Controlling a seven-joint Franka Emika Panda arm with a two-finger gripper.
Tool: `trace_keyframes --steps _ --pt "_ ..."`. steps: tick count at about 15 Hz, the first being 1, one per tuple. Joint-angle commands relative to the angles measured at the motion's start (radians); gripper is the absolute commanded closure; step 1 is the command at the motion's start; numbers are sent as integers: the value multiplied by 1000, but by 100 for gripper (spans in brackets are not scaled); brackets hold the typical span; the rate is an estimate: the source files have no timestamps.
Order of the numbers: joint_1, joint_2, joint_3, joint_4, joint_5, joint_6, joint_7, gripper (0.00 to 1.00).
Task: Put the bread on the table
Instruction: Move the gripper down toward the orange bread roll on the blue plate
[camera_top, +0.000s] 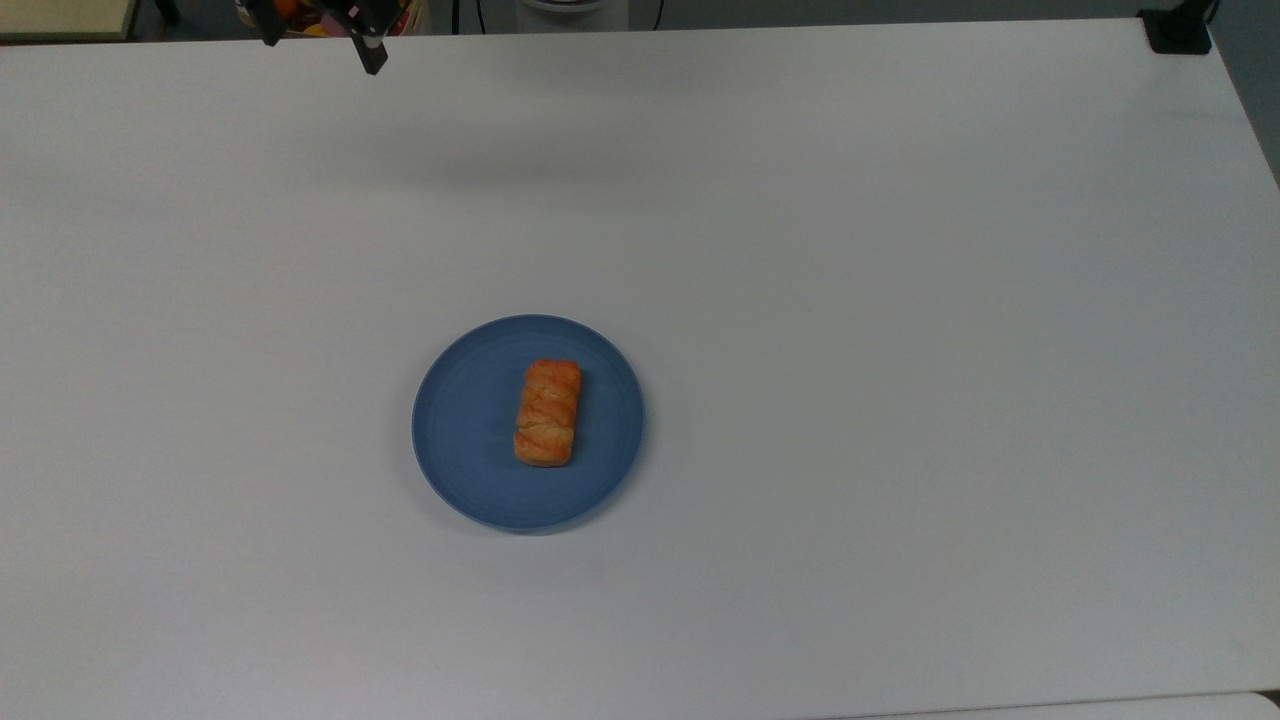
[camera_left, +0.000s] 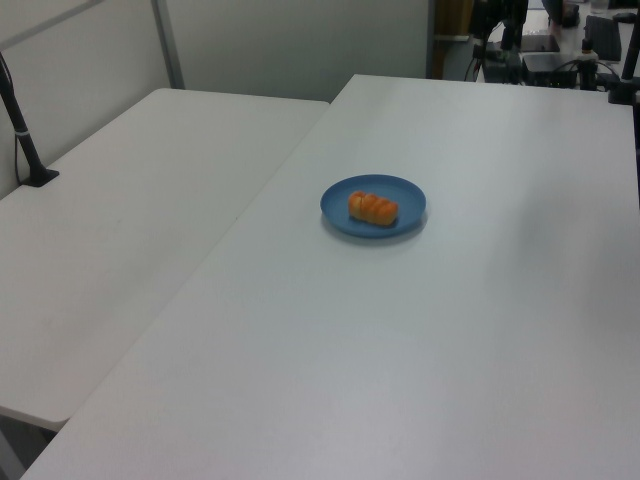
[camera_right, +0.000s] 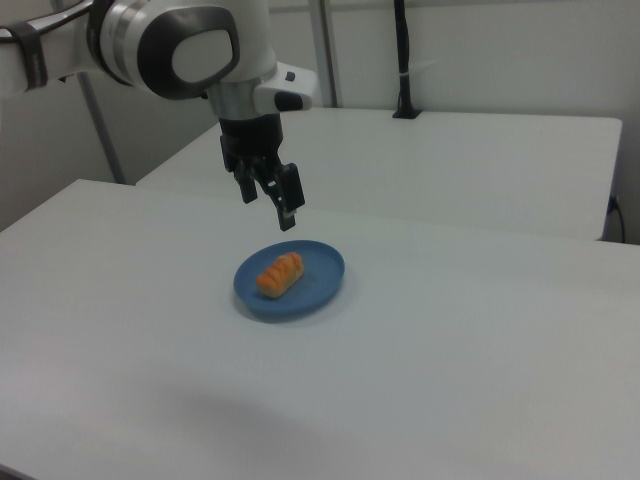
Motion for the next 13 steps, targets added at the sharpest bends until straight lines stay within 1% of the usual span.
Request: trace_keyframes --steps 1,3,5,7,11,13 --pt "9 75 4 76 26 7 -21 0" --pt "10 103 4 84 37 10 -22 0" --pt "24 131 7 83 69 76 -21 0" --pt "67 160 9 77 77 162 -7 0" --pt "115 241 9 75 83 262 30 0" --pt "153 279 9 75 82 312 76 0"
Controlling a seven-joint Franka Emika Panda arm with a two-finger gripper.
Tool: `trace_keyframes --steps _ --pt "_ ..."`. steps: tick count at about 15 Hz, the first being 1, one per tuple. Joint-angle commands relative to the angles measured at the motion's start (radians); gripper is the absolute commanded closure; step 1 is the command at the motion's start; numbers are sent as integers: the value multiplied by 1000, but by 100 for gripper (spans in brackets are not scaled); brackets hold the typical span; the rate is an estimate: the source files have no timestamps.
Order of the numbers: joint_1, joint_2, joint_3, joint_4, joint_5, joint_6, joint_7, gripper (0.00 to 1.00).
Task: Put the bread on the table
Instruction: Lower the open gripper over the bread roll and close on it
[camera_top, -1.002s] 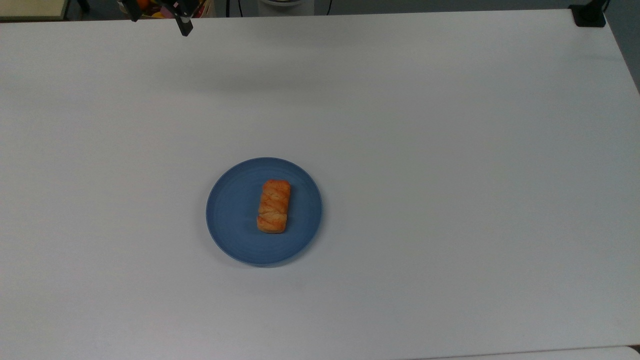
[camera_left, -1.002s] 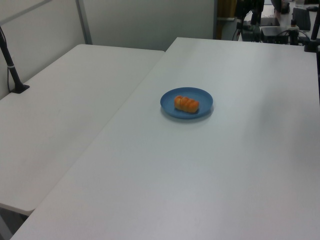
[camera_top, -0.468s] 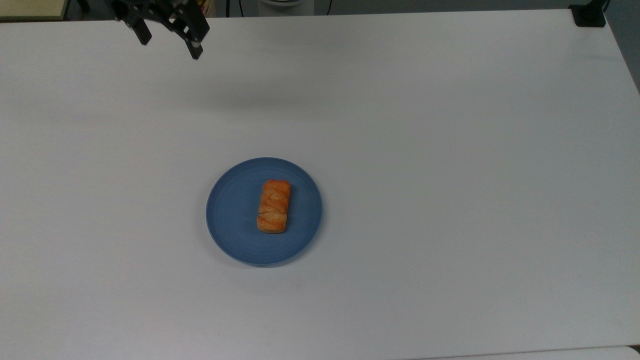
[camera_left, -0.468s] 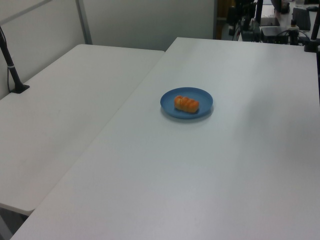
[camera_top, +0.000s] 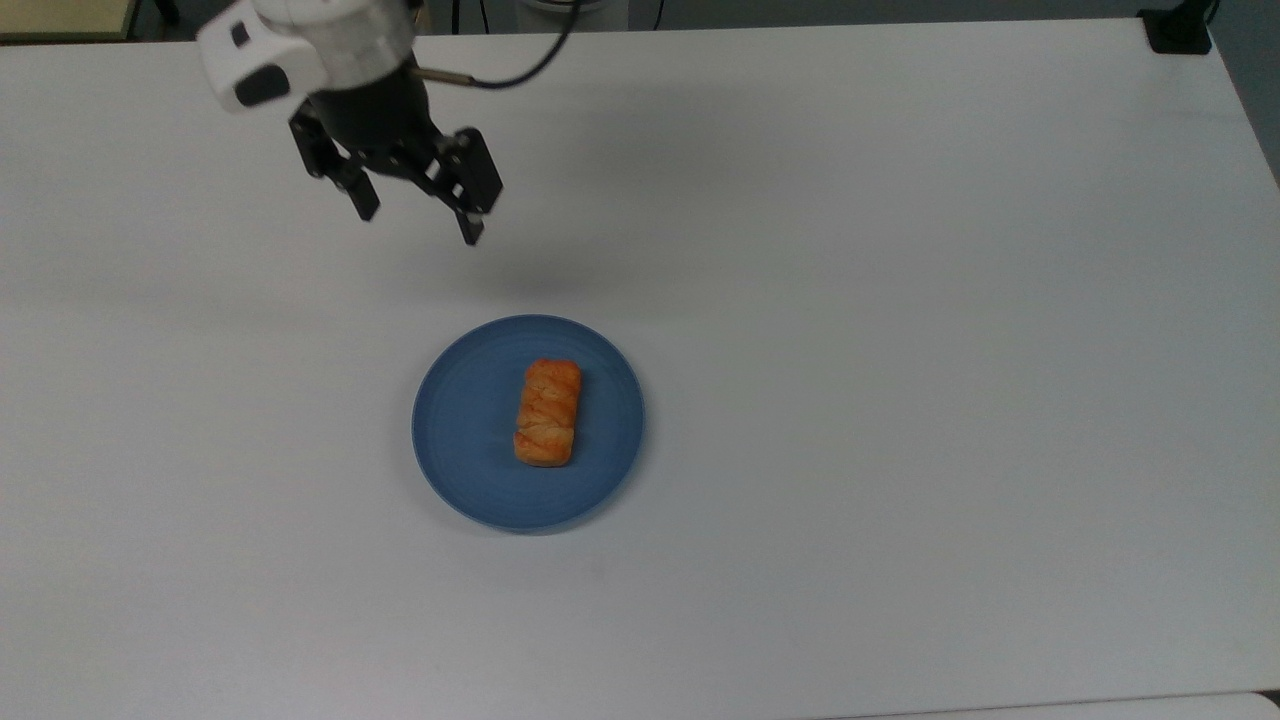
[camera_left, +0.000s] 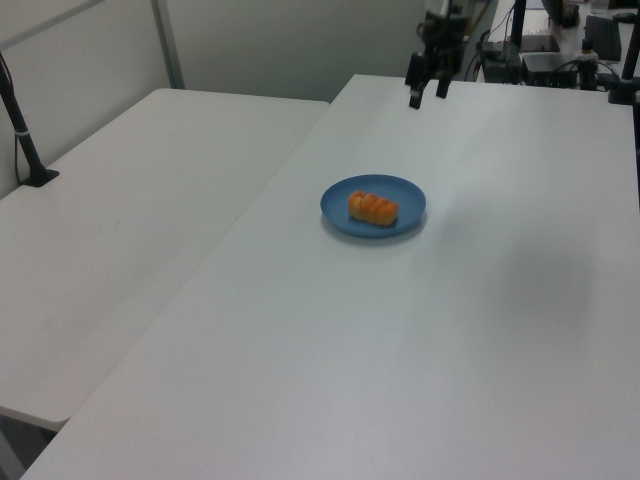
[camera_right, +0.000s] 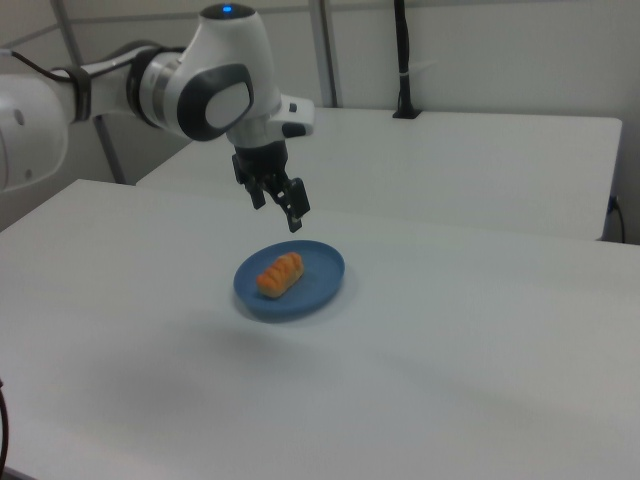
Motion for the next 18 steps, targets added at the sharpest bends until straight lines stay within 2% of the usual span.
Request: trace_keyframes --steps 1,5,6,10,12,14,16,18 --pt "66 70 -7 10 16 96 80 0" --pt "117 156 -7 10 10 195 143 0" --pt "129 189 -7 10 4 259 147 0" --pt "148 271 -7 10 -7 325 153 0" --pt "154 314 -7 10 -15 408 153 0" --pt "157 329 -7 10 -25 422 150 11" --pt "159 338 -7 10 -31 422 150 13" --pt "162 343 -7 10 -38 426 150 21"
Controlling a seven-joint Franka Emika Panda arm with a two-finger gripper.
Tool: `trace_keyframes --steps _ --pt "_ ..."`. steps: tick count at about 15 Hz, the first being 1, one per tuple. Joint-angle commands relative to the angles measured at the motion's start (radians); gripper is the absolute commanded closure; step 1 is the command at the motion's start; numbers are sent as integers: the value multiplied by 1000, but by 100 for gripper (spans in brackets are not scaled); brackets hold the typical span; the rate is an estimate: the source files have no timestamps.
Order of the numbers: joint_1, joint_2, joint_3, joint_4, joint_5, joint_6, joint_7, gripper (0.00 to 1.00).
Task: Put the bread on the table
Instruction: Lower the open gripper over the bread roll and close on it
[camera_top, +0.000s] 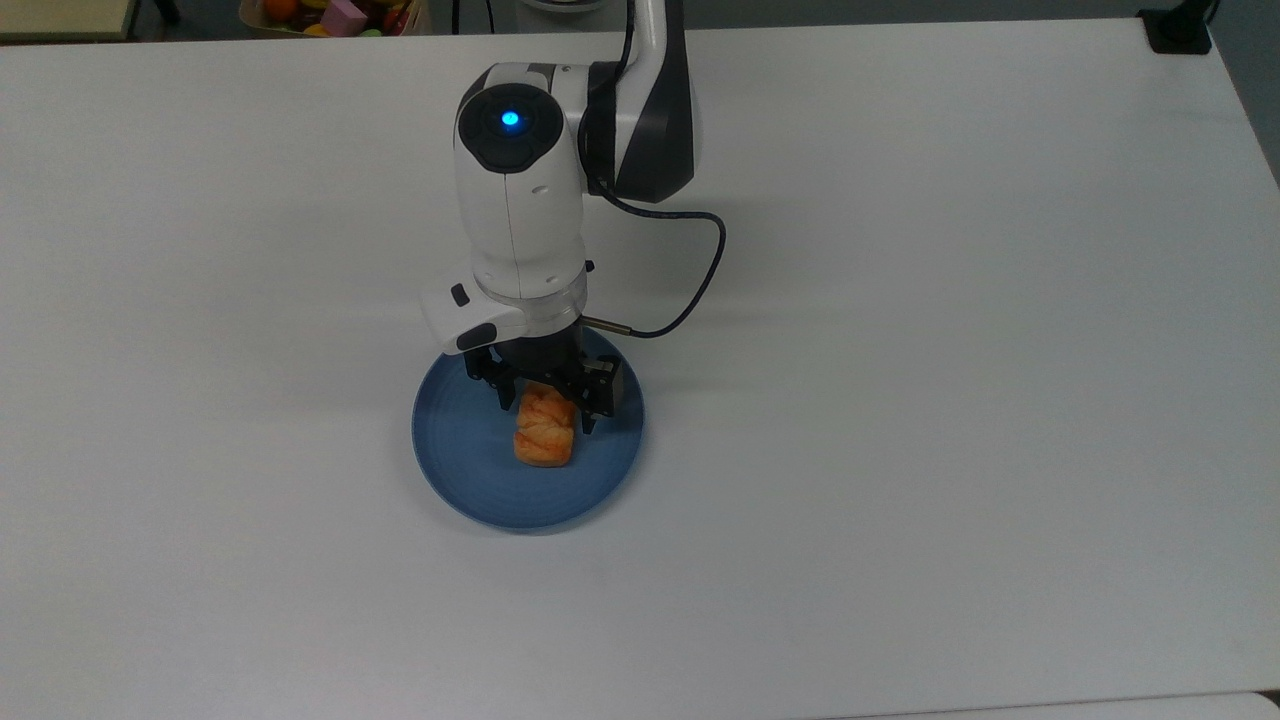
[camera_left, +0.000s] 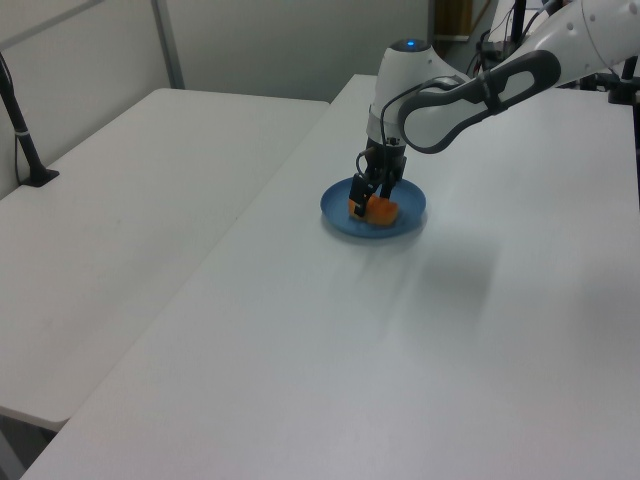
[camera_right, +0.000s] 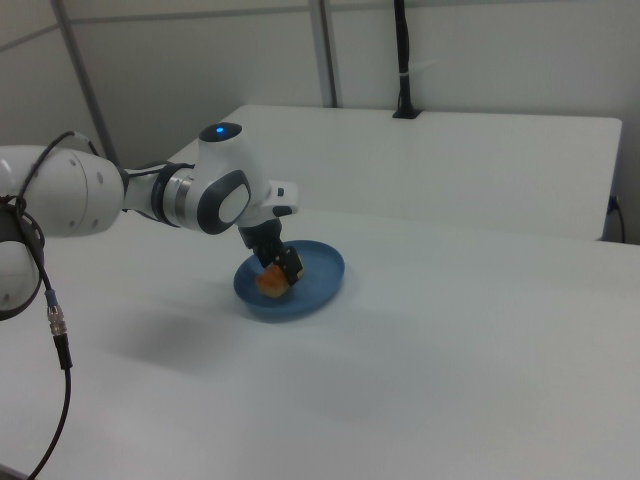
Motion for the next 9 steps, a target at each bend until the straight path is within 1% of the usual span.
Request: trace_keyframes --steps 1,3,5,7,8,9 --pt "18 8 -10 6 -39 26 13 33" --pt "18 8 -10 6 -83 26 10 60" --pt "18 7 -9 3 -114 26 2 84" --pt "26 4 -9 3 -119 24 -3 98" --pt "30 1 -9 3 -117 23 0 100" --pt "30 -2 -9 3 -117 21 2 100"
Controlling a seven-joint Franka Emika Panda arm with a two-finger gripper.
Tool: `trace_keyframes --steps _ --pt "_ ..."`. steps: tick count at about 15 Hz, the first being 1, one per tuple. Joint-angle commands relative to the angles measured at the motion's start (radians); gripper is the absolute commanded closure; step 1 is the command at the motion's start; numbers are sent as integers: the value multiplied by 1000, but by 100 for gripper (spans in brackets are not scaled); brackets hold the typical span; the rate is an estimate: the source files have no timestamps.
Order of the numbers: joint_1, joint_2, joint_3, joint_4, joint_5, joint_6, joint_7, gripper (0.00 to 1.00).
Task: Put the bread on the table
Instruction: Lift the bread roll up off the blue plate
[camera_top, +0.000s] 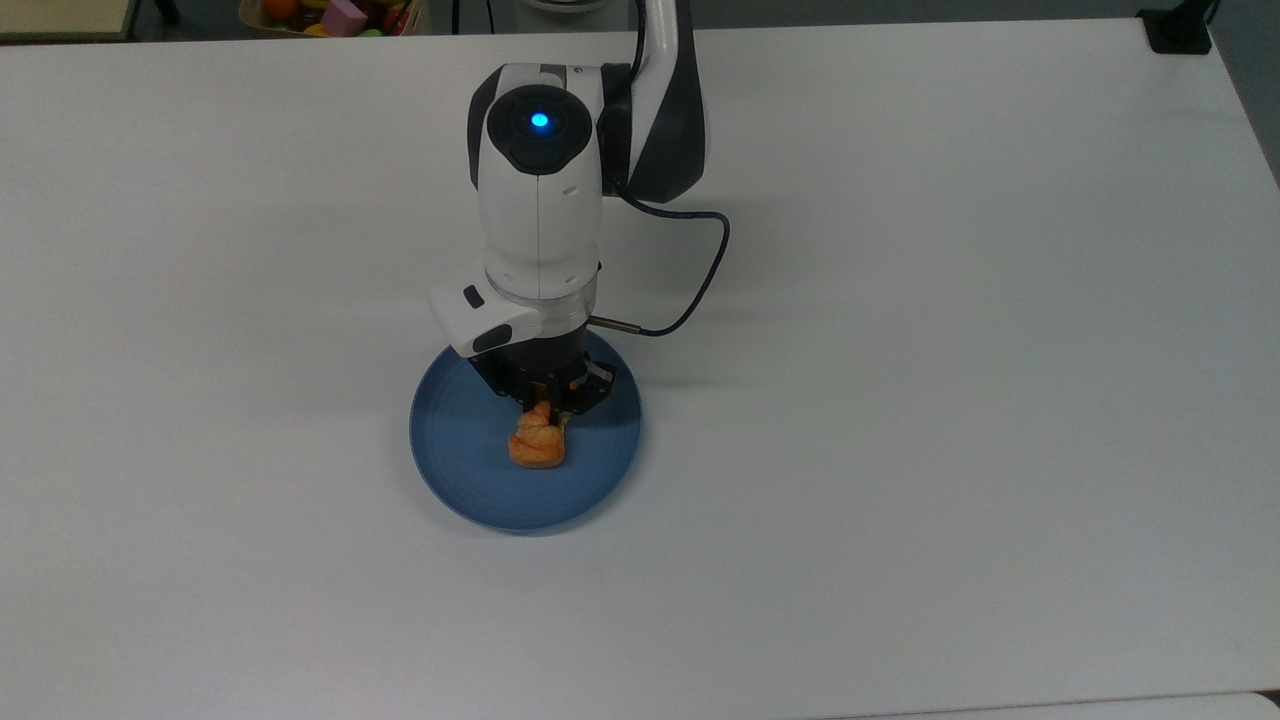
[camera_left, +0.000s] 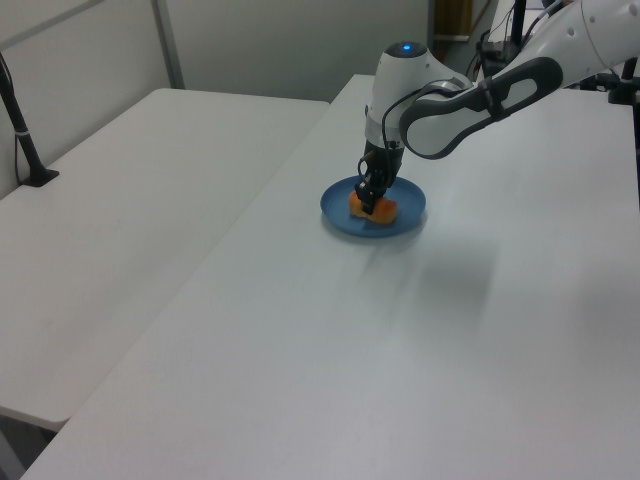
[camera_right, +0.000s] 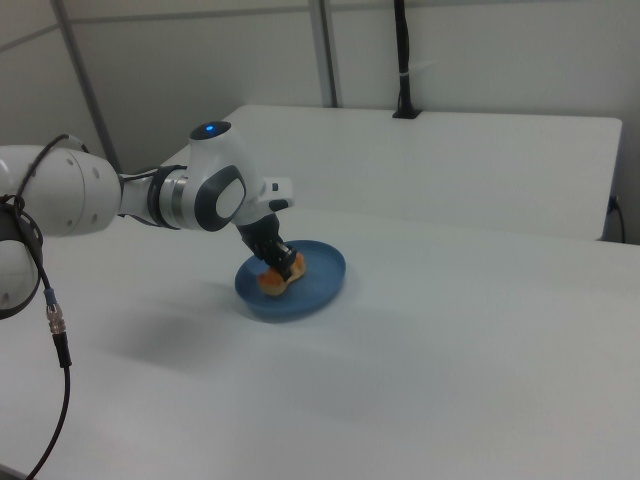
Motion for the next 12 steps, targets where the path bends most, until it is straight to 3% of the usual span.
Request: trace_keyframes --steps 1,7,12 --pt "19 -10 -9 -1 -13 17 3 100" --pt "1 -151 -23 0 -7 -113 3 100" --pt "-74 -299 -23 3 7 -255 -46 100"
